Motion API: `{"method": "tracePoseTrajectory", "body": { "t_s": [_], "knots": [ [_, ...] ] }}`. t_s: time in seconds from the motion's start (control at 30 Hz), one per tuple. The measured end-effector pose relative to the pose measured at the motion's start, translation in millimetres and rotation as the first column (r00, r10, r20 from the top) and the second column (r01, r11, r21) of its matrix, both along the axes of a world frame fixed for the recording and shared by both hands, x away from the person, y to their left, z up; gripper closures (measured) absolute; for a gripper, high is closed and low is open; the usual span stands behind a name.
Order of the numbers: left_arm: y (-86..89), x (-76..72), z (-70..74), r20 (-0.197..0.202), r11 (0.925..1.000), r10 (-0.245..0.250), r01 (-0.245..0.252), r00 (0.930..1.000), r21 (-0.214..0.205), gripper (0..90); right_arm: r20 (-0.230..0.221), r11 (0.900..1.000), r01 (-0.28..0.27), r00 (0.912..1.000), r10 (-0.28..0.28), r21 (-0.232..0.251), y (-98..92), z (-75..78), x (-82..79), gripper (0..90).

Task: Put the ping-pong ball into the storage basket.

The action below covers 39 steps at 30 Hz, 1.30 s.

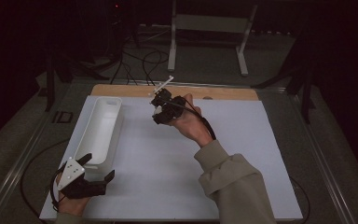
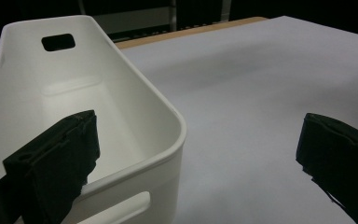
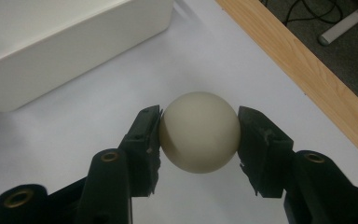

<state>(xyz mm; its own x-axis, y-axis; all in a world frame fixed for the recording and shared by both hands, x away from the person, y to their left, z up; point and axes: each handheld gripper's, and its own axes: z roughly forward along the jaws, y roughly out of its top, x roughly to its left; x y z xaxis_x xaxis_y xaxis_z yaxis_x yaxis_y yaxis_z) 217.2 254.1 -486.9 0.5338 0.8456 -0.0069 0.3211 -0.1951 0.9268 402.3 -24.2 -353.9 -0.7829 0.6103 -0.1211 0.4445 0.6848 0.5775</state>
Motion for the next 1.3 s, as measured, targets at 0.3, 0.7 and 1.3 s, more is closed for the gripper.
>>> {"method": "tracePoseTrajectory", "body": {
  "t_s": [0.3,0.7,1.3],
  "knots": [
    [0.1,0.0,0.0,0.0,1.0,-0.001,0.001,1.0,0.0,0.1,-0.002,1.0,-0.002,1.0,0.002,0.008,11.6,0.7,-0.6,50.2],
    [0.2,0.0,0.0,0.0,1.0,-0.001,0.001,1.0,-0.001,0.1,-0.006,0.9998,-0.011,0.9999,0.011,0.014,22.7,0.6,0.2,50.2],
    [0.1,-0.2,0.0,0.0,1.0,-0.002,0.002,1.0,-0.005,0.1,-0.023,0.9994,-0.019,0.9996,0.019,0.03,34.9,-2.0,2.0,50.2]
  ]
}}
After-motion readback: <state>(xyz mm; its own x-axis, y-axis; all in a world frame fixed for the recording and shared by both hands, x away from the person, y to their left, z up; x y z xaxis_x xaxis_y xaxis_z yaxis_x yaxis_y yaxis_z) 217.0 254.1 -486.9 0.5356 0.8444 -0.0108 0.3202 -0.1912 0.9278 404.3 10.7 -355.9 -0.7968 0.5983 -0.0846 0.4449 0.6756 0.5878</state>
